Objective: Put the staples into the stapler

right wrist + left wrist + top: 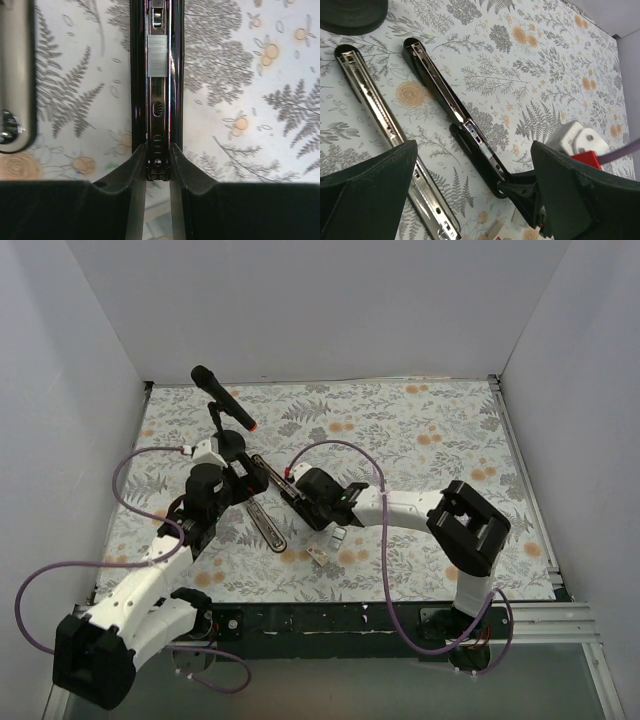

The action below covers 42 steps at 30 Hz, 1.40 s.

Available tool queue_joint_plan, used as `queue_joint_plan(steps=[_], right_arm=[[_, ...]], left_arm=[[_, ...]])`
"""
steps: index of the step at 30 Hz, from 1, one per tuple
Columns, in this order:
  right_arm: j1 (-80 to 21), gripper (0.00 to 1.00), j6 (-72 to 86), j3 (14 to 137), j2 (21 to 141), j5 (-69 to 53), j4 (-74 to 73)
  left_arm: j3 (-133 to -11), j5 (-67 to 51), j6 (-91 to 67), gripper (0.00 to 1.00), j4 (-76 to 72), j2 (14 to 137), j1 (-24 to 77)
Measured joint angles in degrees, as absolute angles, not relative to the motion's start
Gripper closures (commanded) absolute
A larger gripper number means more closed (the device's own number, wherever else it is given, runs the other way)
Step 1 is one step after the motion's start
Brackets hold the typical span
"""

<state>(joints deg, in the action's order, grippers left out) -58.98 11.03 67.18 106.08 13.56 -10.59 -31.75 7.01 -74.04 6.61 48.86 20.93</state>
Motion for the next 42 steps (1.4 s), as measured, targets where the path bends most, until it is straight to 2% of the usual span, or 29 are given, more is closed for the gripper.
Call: queue_joint_plan(steps=[11,21,26,33,36,37,40,42], right_arm=[[-47.64,0.99,-0.67,58.89,100.22,7.86,-6.04],[-43.72,0.99,-7.70,55.92,98.76,-0.56,-2.79],[-43.62,0.99,-11.09,55.33,98.48,-3.11,-2.13],[-43.62,0.99,-14.06,55.33,98.48,-5.28,-2.20],[-43.62,0.99,-14.68,55.33,98.48,-5.39,-2.22],[-43.62,0.99,-14.87,55.33,98.48,-5.39,-2.22],[-43.62,0.99,-15.25,55.33,98.48,-5.54,-2.20],[-43.62,0.99,-15.31,55.33,98.48,-5.58,-2.17]], left_arm=[[-41.63,-0.80,-82.54,0.02,-3.84,77.49,17.39],[-53.17,-3.20,-88.36,0.02,-8.05,99.63,16.27],[-54.28,0.58,-90.96,0.02,-3.75,100.99,16.36],[-65.80,12.03,-94.48,0.02,12.10,106.39,17.72],[-69.78,15.64,-95.09,0.13,17.45,108.51,18.70],[-70.83,16.53,-95.11,0.21,18.94,109.12,18.94],[-73.17,18.65,-95.20,0.31,22.48,110.61,19.70],[-74.02,19.84,-95.18,0.46,23.99,111.20,20.05]])
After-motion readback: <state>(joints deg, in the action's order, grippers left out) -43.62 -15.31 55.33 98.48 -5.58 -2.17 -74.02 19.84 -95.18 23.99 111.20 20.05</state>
